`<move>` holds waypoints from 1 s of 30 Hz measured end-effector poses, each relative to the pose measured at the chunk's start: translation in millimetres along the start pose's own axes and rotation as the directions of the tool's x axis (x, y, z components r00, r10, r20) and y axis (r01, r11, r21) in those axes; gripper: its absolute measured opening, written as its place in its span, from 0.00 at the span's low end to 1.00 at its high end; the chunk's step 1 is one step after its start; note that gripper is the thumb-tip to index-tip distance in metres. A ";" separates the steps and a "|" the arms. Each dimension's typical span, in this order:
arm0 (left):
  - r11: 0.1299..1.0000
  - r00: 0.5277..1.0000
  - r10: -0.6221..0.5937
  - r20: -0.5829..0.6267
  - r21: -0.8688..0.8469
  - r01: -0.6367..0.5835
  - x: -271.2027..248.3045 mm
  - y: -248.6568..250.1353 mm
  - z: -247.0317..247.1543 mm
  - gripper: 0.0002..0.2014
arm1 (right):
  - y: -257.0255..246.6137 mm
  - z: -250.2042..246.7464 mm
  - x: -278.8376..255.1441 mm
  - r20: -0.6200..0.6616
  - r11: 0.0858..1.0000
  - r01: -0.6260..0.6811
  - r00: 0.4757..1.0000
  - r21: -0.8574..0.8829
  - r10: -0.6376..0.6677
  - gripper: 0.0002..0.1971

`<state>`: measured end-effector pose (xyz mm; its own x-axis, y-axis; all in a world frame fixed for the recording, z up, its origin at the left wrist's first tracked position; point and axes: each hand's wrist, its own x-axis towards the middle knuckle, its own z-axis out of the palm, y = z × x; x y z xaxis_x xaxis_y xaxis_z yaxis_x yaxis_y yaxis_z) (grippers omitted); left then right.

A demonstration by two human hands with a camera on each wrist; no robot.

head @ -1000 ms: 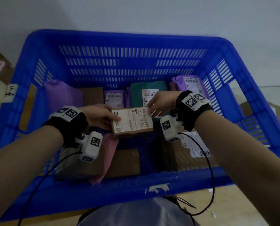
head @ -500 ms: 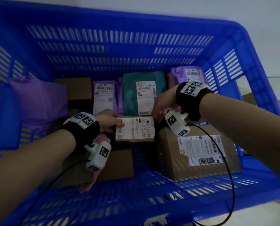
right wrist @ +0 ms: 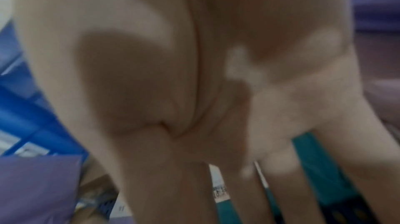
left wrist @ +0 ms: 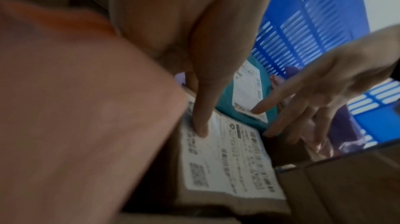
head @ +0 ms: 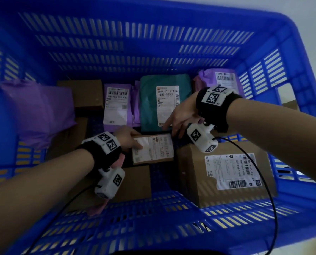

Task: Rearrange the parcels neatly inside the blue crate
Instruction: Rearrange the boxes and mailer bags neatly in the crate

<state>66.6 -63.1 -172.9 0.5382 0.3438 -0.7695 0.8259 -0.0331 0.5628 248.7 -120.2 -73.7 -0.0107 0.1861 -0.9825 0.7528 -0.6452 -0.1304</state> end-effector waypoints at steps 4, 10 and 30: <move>0.999 1.000 -0.017 -0.014 0.051 0.017 1.8 3.5 0.4 0.22 | -12.4 1.6 -7.5 0.033 0.994 -0.031 0.999 -0.108 0.034 0.26; 0.964 0.999 0.012 0.042 0.265 -0.022 -5.4 8.2 -10.0 0.26 | -42.6 -1.4 -29.9 -0.145 0.982 0.054 0.986 -0.179 -0.080 0.25; 0.741 0.989 0.026 0.145 0.661 -0.117 -61.7 -21.8 -51.3 0.18 | -111.4 96.6 28.3 -0.141 0.971 0.195 0.966 -0.139 -0.214 0.09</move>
<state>6.8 -35.4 -122.2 0.5783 0.2028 -0.7902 0.6605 -0.6850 0.3075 101.0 -114.6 -99.9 -0.0788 0.4230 -0.9027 0.8205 -0.4867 -0.2997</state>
